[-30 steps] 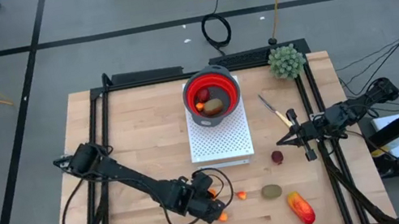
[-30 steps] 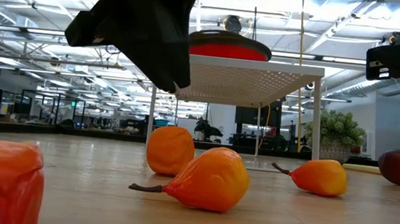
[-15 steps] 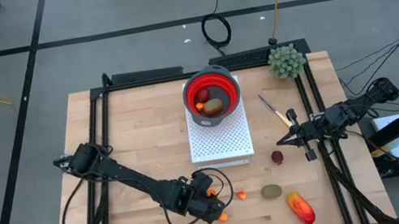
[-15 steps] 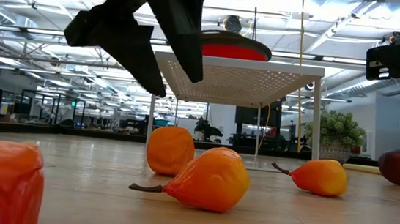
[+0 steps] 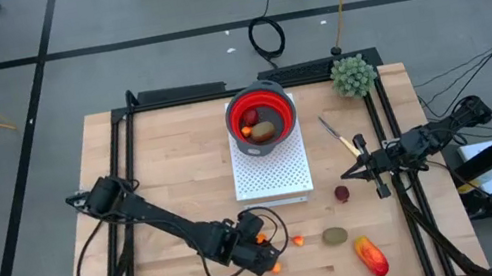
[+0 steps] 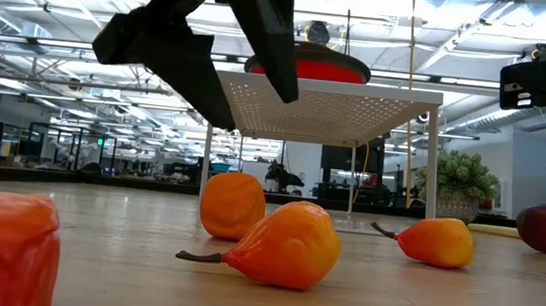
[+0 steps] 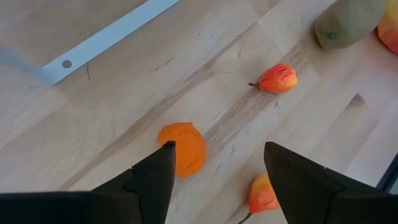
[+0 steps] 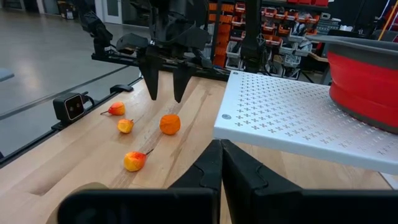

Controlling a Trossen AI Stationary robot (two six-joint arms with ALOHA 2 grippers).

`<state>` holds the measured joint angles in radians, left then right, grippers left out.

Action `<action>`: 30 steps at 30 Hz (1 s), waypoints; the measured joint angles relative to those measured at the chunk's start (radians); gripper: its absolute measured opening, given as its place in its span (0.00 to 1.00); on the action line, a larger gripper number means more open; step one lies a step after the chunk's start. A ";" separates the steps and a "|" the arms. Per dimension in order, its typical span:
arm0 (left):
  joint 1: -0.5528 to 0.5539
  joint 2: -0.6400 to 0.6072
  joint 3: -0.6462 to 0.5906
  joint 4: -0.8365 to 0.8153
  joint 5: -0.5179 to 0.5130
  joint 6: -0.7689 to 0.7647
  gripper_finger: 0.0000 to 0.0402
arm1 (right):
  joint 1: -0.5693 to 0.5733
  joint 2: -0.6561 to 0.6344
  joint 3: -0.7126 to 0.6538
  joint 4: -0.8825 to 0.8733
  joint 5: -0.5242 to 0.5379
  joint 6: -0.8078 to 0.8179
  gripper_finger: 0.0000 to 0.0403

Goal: Pick & Place Fruit
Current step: Put the orange into the red strainer bowl

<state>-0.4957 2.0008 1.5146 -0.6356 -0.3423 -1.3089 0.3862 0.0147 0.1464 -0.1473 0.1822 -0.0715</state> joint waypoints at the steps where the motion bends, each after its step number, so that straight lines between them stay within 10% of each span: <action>1: 0.000 0.003 0.000 -0.003 0.001 -0.003 0.61 | 0.000 0.000 0.000 0.000 0.000 0.000 0.00; 30: 0.019 0.057 0.000 -0.060 0.027 -0.046 0.61 | 0.000 0.000 0.000 0.002 0.000 0.000 0.00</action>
<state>-0.4763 2.0579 1.5143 -0.6958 -0.3151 -1.3547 0.3860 0.0145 0.1465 -0.1455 0.1822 -0.0715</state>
